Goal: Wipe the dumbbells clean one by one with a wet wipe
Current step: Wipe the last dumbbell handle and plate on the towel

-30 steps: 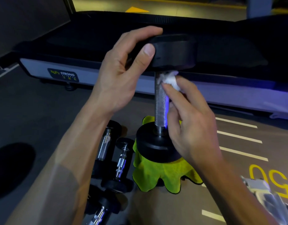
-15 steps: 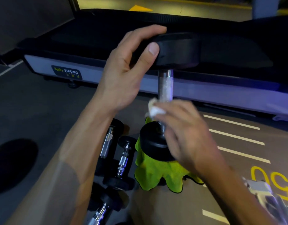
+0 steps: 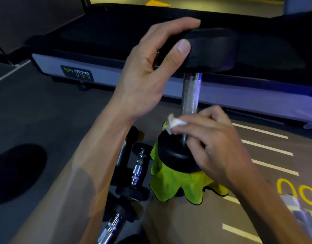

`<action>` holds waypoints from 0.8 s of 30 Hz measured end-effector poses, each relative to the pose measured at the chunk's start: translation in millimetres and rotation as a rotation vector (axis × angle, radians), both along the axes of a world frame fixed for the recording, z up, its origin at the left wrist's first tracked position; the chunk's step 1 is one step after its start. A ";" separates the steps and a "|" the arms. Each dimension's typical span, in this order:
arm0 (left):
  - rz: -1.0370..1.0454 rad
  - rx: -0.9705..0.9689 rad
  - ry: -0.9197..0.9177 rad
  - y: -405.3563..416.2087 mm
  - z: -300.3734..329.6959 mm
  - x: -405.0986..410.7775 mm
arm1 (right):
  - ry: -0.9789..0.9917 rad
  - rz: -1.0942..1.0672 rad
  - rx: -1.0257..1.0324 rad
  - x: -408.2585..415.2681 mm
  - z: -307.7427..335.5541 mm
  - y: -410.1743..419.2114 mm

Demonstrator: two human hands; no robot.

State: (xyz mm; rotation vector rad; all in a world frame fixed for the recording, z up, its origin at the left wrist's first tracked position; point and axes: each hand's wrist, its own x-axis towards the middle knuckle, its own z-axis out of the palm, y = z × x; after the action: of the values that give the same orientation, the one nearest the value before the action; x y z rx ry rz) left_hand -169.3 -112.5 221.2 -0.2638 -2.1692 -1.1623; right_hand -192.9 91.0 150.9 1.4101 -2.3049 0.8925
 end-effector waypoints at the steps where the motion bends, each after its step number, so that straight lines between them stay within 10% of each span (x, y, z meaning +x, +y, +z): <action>1: -0.007 -0.001 -0.001 0.6 -0.1 0.1 | 0.009 -0.021 -0.024 -2.1 5.6 -1.5; 24: -0.062 0.195 -0.028 -1.0 1.7 -2.7 | -0.242 -0.214 -0.137 0.6 -3.2 6.6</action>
State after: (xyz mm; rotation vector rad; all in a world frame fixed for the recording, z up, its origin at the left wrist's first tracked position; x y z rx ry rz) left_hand -172.0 -113.4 222.9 -0.2316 -2.0658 -1.4092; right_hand -192.3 97.6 147.7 1.0258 -2.4543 1.1812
